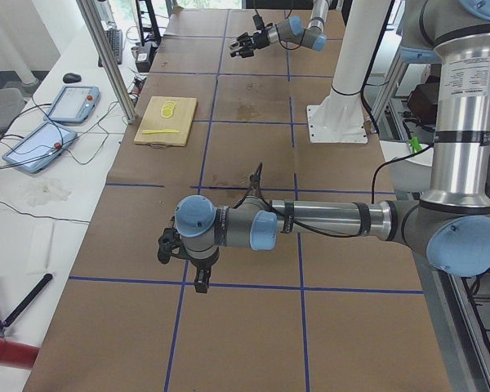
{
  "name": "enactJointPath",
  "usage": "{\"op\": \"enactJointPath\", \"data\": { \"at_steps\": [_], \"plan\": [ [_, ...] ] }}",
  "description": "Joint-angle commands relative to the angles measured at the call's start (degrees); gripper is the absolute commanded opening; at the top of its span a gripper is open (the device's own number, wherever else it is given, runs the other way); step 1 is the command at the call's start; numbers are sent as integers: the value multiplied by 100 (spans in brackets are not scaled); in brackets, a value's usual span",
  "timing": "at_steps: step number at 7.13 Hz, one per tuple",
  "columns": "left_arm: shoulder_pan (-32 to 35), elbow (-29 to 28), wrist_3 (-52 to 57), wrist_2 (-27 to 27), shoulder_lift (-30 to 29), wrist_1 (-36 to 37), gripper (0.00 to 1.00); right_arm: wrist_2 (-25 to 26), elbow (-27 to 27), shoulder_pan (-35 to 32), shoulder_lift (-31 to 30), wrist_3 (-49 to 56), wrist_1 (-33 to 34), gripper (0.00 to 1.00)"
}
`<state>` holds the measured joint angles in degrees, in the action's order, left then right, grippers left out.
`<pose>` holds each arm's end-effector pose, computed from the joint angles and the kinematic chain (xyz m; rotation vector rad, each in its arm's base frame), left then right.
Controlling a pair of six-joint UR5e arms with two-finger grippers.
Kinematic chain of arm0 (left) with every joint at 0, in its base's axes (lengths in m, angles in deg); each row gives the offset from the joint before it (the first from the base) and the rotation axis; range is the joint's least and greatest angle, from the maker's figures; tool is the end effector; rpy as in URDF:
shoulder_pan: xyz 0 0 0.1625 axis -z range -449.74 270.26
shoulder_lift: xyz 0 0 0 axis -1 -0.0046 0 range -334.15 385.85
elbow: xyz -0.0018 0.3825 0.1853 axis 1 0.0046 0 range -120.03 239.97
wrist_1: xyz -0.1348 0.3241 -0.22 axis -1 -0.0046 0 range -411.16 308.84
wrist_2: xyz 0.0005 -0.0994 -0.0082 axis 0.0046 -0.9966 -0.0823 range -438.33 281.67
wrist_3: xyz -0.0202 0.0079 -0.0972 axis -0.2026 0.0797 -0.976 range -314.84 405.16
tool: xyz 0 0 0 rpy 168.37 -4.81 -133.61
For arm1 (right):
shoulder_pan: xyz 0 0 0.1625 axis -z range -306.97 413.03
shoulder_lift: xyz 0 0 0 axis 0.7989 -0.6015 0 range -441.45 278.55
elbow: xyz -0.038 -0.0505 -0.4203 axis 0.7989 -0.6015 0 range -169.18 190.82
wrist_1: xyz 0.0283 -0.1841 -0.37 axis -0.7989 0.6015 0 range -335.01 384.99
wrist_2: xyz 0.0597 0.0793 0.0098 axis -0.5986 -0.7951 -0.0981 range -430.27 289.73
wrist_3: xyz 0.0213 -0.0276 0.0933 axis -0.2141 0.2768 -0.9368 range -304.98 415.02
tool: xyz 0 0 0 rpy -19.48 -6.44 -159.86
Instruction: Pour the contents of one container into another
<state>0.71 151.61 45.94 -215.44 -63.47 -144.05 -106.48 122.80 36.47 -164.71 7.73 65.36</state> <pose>-0.0642 -0.4907 0.6418 0.0723 0.8212 0.0332 -0.3911 -0.3392 0.3103 1.2807 -0.6946 0.2678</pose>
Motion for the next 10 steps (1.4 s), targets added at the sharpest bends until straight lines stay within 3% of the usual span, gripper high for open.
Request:
{"op": "enactJointPath", "data": {
  "at_steps": [1, 3, 6, 10],
  "plan": [
    [0, 20, 1, 0, -15, -1, 100, 34, -254, 4, -750, -751, -265, 0],
    [0, 29, 1, 0, -33, -1, 100, 34, -527, 108, -1200, -1062, -643, 0],
    [0, 38, 1, 9, -68, -10, 100, 69, -1184, 371, -1333, -2114, -670, 0],
    [-9, 73, 1, 9, -68, -1, 100, 798, -1898, 969, -1324, -2722, -996, 0]
  ]
}}
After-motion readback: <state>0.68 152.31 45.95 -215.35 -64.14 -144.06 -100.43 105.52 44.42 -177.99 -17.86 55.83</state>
